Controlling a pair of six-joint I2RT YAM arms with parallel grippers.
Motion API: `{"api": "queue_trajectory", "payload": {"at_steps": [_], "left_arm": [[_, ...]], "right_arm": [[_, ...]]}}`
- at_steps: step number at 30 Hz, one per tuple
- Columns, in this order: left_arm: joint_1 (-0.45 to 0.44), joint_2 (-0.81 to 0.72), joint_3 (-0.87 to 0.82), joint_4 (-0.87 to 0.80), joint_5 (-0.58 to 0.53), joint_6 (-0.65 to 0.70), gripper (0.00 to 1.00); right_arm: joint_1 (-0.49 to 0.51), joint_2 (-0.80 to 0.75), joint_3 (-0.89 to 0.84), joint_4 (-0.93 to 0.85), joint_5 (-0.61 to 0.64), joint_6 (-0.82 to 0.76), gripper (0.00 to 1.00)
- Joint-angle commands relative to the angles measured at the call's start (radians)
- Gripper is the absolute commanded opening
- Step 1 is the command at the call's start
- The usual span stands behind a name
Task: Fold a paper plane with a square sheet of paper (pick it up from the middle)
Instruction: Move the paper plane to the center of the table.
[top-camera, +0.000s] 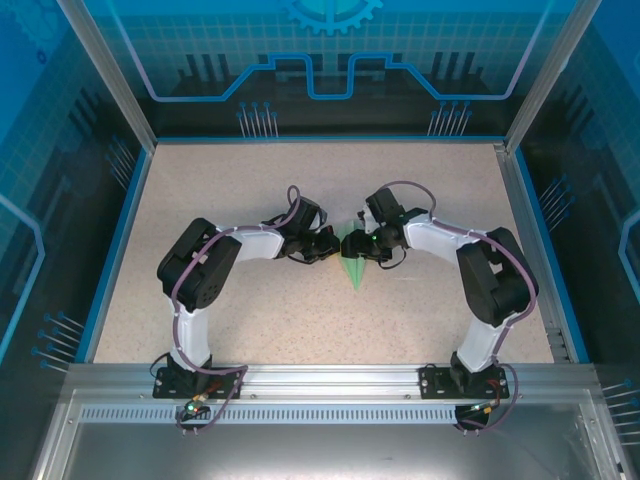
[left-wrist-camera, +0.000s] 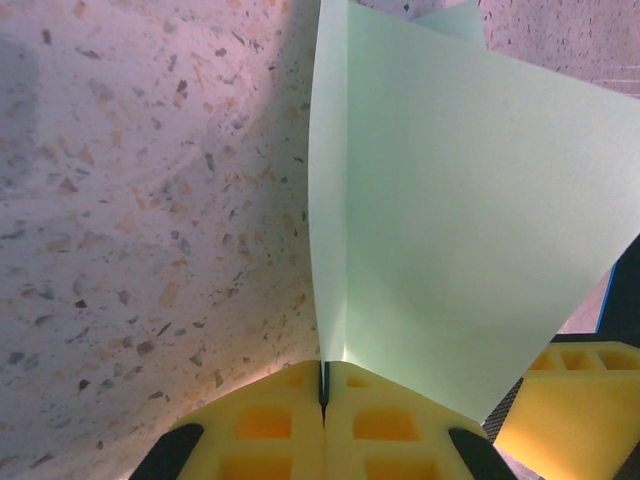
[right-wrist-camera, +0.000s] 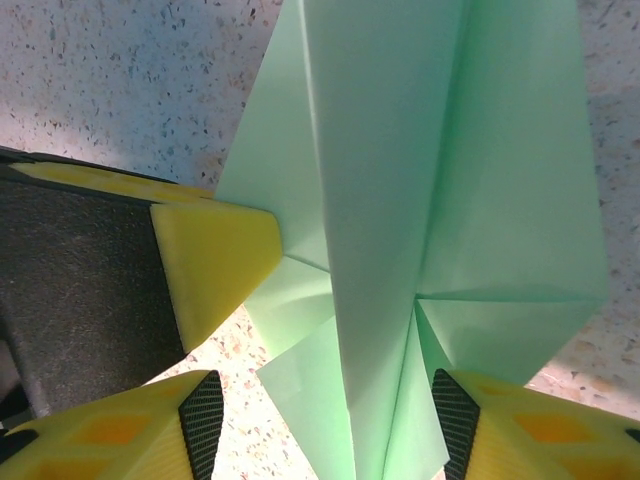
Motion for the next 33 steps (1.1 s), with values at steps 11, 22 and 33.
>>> {"api": "queue_trajectory", "payload": {"at_steps": [11,22,33], "left_arm": [[0.005,0.023,0.007,-0.017,0.021,-0.011,0.0],[0.004,0.011,0.009,-0.01,0.052,-0.007,0.03],[0.027,-0.042,-0.027,-0.015,0.039,-0.011,0.11]], "right_arm": [[0.051,0.041,0.033,-0.059,0.021,0.031,0.6],[0.087,0.081,0.077,-0.121,0.127,0.052,0.59],[0.095,0.082,0.066,-0.124,0.173,0.075,0.51]]}}
